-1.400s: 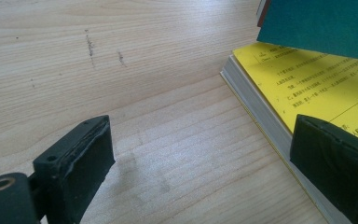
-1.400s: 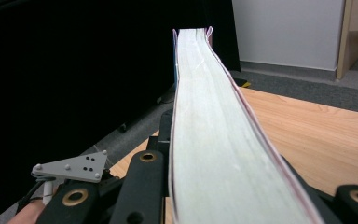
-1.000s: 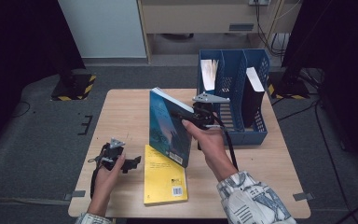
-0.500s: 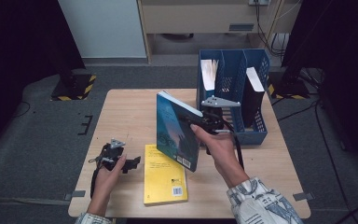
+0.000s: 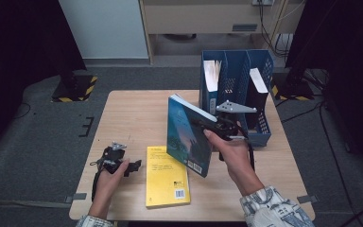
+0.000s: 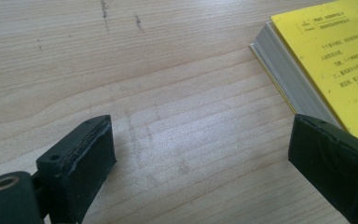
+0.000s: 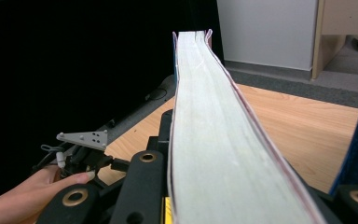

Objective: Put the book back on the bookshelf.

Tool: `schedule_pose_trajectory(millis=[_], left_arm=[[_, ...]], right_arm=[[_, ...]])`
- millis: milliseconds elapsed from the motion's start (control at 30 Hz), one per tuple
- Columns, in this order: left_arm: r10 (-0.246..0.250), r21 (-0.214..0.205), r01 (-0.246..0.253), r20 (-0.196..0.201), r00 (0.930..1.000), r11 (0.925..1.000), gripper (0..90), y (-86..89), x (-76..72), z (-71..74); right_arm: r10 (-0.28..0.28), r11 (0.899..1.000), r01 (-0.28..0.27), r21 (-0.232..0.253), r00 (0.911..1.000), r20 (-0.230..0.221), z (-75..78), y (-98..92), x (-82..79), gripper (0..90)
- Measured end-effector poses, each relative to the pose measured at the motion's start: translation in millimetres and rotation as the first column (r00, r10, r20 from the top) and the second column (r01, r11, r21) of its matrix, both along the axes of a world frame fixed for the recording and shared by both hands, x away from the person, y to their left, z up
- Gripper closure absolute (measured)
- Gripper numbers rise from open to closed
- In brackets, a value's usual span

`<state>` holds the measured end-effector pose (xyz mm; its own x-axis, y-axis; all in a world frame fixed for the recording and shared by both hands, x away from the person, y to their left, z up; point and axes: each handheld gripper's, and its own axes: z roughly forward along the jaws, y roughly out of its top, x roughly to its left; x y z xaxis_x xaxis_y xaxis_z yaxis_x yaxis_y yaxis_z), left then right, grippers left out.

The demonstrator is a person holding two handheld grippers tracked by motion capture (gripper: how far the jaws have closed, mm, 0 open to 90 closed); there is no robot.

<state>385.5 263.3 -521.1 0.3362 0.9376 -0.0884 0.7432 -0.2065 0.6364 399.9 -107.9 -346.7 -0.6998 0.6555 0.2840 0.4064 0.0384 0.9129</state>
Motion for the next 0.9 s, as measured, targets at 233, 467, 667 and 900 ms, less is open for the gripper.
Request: schedule_pose_trajectory(millis=[233, 467, 667, 900], left_arm=[[-0.006, 0.012, 0.006, -0.014, 0.9999, 0.9999, 6.5, -0.2, 0.0, -2.0], [-0.004, 0.013, 0.004, -0.009, 1.0000, 0.9999, 6.2, -0.9, -0.6, -2.8], [-0.021, 0.038, 0.021, 0.003, 0.9998, 0.9991, 5.2, -2.6, -1.3, -4.5], [-0.054, 0.086, 0.052, 0.025, 0.9982, 0.9949, 2.7, -5.3, -4.2, -8.1]], right_arm=[[-0.018, 0.999, 0.019, -0.030, 0.9997, 0.019, 3.3, -12.6, -6.6, 73.7], [-0.032, 0.999, 0.033, -0.011, 0.9994, 0.010, 5.9, -30.1, -16.6, 73.8], [-0.056, 0.998, 0.055, 0.010, 0.9985, 0.001, 6.4, -45.3, -22.9, 73.7], [-0.074, 0.997, 0.074, 0.023, 0.9972, -0.002, 9.9, -61.0, -32.0, 73.7]])
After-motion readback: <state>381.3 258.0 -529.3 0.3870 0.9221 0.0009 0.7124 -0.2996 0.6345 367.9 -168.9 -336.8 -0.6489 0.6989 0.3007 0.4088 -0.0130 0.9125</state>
